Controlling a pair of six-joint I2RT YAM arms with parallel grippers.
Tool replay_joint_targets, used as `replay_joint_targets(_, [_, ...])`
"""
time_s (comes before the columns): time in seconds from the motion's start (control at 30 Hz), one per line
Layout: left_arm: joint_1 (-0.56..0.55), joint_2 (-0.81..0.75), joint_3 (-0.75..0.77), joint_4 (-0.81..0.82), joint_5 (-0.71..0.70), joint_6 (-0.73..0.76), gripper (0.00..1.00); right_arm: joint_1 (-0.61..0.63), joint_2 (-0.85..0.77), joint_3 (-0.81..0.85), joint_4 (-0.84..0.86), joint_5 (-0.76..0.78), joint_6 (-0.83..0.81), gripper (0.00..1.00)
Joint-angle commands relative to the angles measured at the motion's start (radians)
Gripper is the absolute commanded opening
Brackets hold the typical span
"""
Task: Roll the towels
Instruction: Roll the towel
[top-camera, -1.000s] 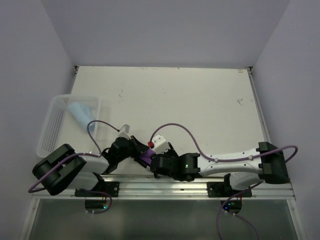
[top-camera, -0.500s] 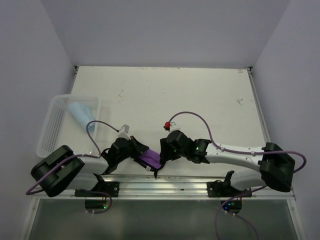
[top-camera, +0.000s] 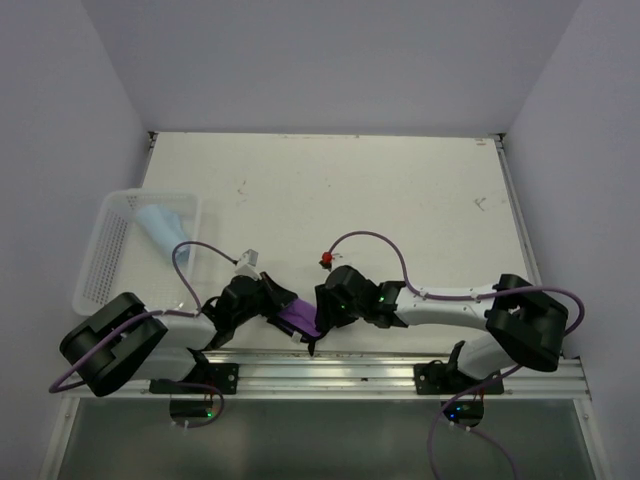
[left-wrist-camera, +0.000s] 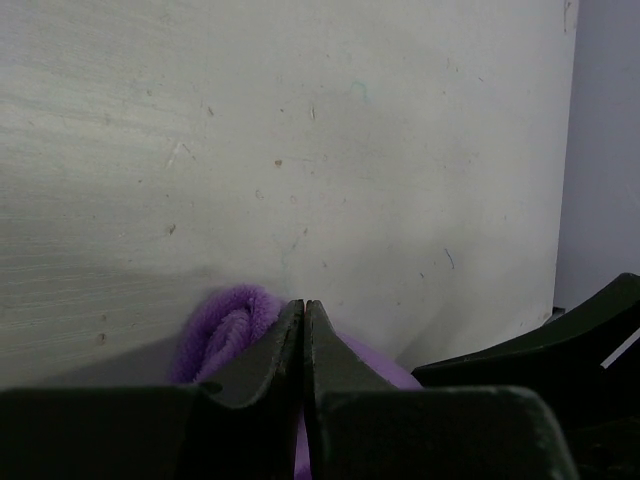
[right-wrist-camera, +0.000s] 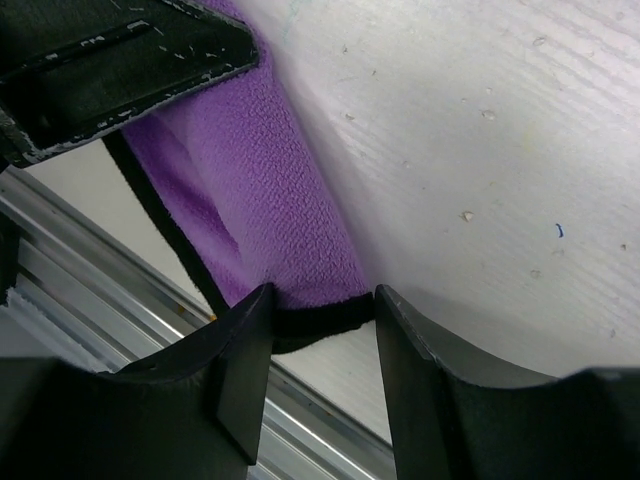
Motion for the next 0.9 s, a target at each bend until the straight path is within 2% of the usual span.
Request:
replay_joint_targets(0.0, [-0.007, 0.016, -0.053, -0.191, -0.071, 0.045, 0.08, -0.002, 0.038, -0.027, 0.060, -0.040, 0.005, 0.47])
replay_joint_targets(0.27, [-0.007, -0.037, -0.036, -0.244, -0.097, 0.065, 0.08, -0.002, 0.061, -0.076, 0.113, -0.069, -0.009, 0.38])
replay_joint_targets(0.4, [-0.006, -0.075, 0.006, -0.296, -0.116, 0.091, 0.08, 0.000, 0.044, -0.091, 0.166, -0.119, -0.026, 0.21])
replay_joint_targets(0.47, [-0.006, -0.084, 0.057, -0.365, -0.128, 0.110, 0.08, 0.001, 0.040, -0.093, 0.176, -0.119, -0.038, 0.05])
replay_joint_targets(0.53, [-0.006, -0.098, 0.091, -0.396, -0.143, 0.126, 0.08, 0.011, 0.037, -0.094, 0.182, -0.109, -0.051, 0.00])
replay_joint_targets(0.67, [-0.004, -0.123, 0.214, -0.497, -0.179, 0.179, 0.11, 0.040, 0.032, -0.088, 0.176, -0.048, -0.075, 0.00])
replay_joint_targets(0.87, [0.002, -0.116, 0.332, -0.559, -0.196, 0.222, 0.12, 0.109, -0.005, -0.085, 0.165, 0.077, -0.095, 0.00])
